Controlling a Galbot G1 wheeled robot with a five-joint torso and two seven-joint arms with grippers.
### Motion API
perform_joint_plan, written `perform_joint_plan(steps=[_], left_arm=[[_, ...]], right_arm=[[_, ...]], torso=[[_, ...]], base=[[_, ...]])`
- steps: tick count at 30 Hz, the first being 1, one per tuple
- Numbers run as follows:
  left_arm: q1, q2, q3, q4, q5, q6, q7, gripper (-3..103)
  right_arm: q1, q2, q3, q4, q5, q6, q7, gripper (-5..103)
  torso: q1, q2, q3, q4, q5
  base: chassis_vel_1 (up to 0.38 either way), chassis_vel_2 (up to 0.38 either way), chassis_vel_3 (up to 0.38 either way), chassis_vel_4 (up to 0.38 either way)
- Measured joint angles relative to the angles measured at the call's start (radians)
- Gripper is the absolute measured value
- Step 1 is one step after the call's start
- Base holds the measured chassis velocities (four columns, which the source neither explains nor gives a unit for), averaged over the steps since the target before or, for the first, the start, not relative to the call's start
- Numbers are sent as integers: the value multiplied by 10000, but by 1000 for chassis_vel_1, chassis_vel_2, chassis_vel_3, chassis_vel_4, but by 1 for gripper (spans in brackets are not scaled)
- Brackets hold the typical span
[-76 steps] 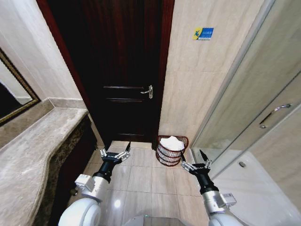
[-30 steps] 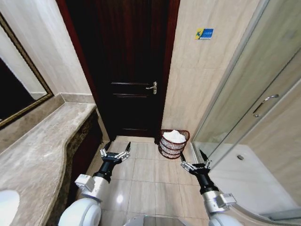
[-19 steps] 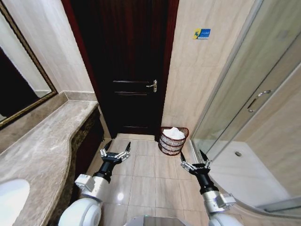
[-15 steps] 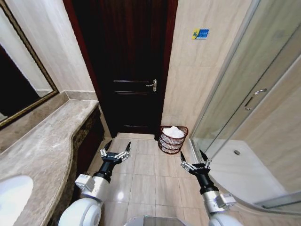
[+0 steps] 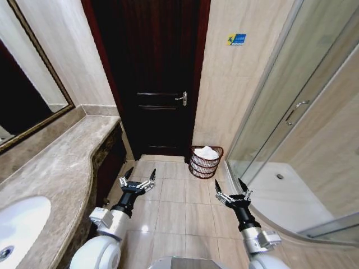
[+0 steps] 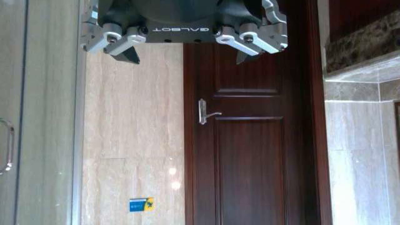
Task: Discard the used towel into the hamper.
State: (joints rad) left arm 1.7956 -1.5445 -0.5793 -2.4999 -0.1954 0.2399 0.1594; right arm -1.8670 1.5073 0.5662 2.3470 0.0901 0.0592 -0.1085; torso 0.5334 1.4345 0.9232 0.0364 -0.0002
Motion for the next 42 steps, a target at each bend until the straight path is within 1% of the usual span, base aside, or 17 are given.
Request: perform_joint_plan(steps=[4, 6, 42], left_arm=[[0, 0, 0, 0, 0, 0, 0, 100], [0, 0, 0, 0, 0, 0, 0, 100], [0, 0, 0, 0, 0, 0, 0, 100]], right_arm=[[0, 0, 0, 0, 0, 0, 0, 100], [0, 0, -1, 0, 0, 0, 0, 100], [0, 0, 0, 0, 0, 0, 0, 100]], torso=[[-1, 0, 0, 2, -2], [-1, 0, 0, 1, 4], [0, 0, 0, 1, 1]], base=[[128, -117, -133, 134], [117, -101, -132, 117], [115, -120, -124, 123]])
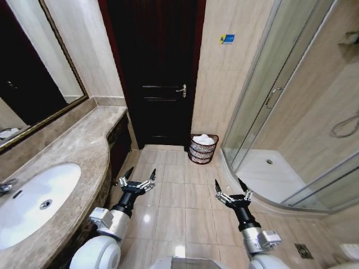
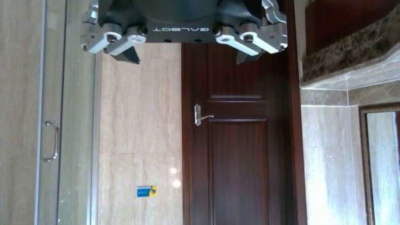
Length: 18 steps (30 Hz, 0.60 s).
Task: Discard the used towel into the hamper.
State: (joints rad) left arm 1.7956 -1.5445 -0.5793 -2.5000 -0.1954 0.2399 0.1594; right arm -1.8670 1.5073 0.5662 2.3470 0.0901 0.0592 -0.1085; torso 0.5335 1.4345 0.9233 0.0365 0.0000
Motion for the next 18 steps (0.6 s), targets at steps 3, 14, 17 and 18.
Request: perform_joint_plan(steps=[3, 14, 17, 18], left_arm=[[0, 0, 0, 0, 0, 0, 0, 100], [0, 1, 0, 0, 0, 0, 0, 100], [0, 0, 0, 0, 0, 0, 0, 100], [0, 0, 0, 0, 0, 0, 0, 100]], right_arm=[[0, 0, 0, 1, 0, 0, 0, 100], [2, 0, 0, 0, 0, 0, 0, 100], [0, 0, 1, 0, 0, 0, 0, 100], [0, 0, 1, 0, 0, 0, 0, 100]], torso=[[0, 0, 0, 0, -1], [12, -5, 3, 0, 1], [-2, 0, -1, 0, 2], [-2, 0, -1, 0, 2]], base=[[103, -105, -105, 114], [51, -37, -28, 41], [0, 0, 0, 0], [0, 0, 0, 0]])
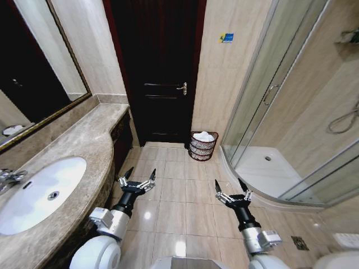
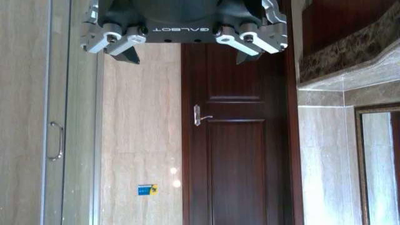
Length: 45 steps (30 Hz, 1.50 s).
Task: Discard the used towel into the hamper.
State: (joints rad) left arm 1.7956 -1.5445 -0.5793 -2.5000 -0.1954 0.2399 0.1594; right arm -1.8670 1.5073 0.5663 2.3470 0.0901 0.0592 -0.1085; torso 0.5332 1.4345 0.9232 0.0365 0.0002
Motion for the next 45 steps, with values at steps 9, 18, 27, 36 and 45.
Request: perform_joint_plan(steps=[9, 18, 27, 36, 45], left_arm=[[0, 0, 0, 0, 0, 0, 0, 100], [0, 0, 0, 0, 0, 0, 0, 100], [0, 0, 0, 0, 0, 0, 0, 100], [0, 0, 0, 0, 0, 0, 0, 100], [0, 0, 0, 0, 0, 0, 0, 100]], right_arm=[[0, 0, 0, 0, 0, 0, 0, 100], [0, 0, 0, 0, 0, 0, 0, 100], [0, 0, 0, 0, 0, 0, 0, 100], [0, 0, 0, 0, 0, 0, 0, 100], [0, 0, 0, 0, 0, 0, 0, 100]], torso=[[2, 0, 0, 0, -2], [2, 0, 0, 0, -2], [2, 0, 1, 0, -2], [3, 0, 1, 0, -2], [3, 0, 1, 0, -2]], base=[[0, 0, 0, 0], [0, 0, 0, 0], [0, 0, 0, 0], [0, 0, 0, 0], [0, 0, 0, 0]])
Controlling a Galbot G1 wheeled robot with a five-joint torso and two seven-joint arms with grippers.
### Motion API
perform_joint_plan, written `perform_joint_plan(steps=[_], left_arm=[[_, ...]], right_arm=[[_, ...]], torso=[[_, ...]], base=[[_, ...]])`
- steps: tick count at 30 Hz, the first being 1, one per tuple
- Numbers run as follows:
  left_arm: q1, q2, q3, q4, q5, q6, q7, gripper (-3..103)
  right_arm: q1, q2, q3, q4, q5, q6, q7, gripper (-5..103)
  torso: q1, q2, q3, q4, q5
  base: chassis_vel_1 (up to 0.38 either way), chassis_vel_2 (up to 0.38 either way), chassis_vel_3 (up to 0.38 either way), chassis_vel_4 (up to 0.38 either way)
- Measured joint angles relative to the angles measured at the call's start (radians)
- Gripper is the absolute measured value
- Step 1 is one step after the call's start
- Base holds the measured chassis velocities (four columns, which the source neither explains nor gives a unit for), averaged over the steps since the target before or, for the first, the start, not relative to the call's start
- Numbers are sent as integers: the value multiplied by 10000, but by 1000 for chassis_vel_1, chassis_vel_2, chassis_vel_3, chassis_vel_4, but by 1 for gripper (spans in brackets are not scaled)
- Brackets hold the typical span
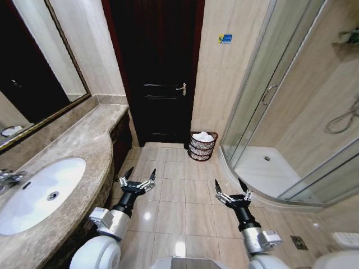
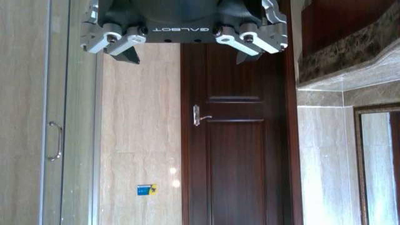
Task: Discard the used towel into the hamper.
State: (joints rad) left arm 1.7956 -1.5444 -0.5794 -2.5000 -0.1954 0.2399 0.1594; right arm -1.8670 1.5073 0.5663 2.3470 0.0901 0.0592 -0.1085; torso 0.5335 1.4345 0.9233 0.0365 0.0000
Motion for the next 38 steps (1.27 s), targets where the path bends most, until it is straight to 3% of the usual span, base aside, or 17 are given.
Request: perform_joint_plan(steps=[38], left_arm=[[0, 0, 0, 0, 0, 0, 0, 100]], right_arm=[[0, 0, 0, 0, 0, 0, 0, 100]], torso=[[0, 0, 0, 0, 0]], base=[[0, 0, 0, 0]])
